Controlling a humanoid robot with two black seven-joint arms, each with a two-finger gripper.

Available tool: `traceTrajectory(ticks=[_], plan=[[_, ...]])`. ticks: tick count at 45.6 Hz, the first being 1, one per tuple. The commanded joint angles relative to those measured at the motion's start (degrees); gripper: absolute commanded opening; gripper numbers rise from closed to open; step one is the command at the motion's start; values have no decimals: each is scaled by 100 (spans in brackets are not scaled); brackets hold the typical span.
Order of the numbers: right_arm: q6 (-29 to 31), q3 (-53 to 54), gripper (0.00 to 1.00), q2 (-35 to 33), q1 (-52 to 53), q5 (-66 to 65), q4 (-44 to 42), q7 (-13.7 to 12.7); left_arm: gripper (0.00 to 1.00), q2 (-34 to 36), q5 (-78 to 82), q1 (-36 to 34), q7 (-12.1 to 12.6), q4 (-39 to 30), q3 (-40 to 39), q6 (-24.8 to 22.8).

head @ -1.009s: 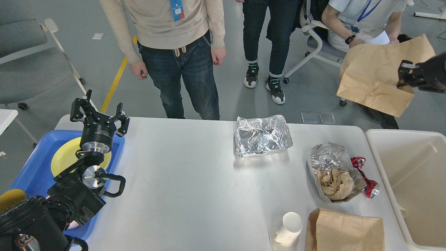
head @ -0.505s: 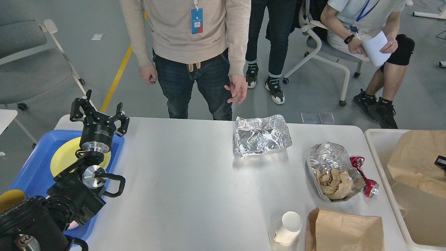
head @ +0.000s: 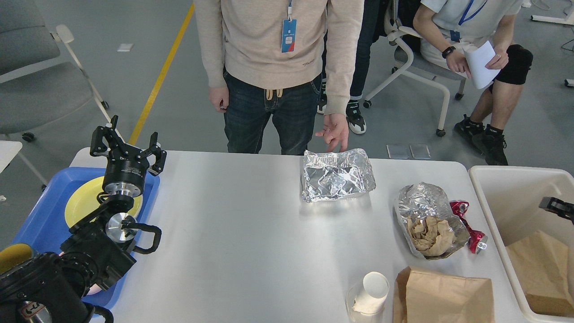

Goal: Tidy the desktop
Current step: 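Move the right gripper back over the crumpled foil packet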

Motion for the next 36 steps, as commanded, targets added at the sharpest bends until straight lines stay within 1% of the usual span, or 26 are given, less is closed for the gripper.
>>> traceTrajectory(ticks=[1,5,8,13,18,21,23,26,31,33,36], plan=[[227,-152,100,258,571,-102,78,11,97,0,0,0,0,0,0,1],[551,-530,100,548,1239,-392,280,11,97,0,0,0,0,0,0,10],[859,-785,99,680,1792,-506,622,11,97,-8,0,0,0,0,0,1],[1439,-1084,99,759,2873,-524,1597,11,97,0,0,0,0,0,0,1],[1870,-1339,99,821,3998,-542,2713,11,97,-8,0,0,0,0,0,1],[2125,-1567,99,1005,4596,-638,3215,11,97,-8,0,0,0,0,0,10],[2397,-1717,99,1146,4974,-673,3496,11,97,0,0,0,0,0,0,1],[2836,-1796,99,1322,5440,-665,3734,20,97,0,0,0,0,0,0,10],[3478,-1770,100,1497,6038,-630,3788,20,97,0,0,0,0,0,0,1],[3602,-1744,100,1576,6223,-612,3788,20,96,0,0,0,0,0,0,1],[3585,-1691,100,1673,6373,-586,3770,20,97,0,0,0,0,0,0,1]])
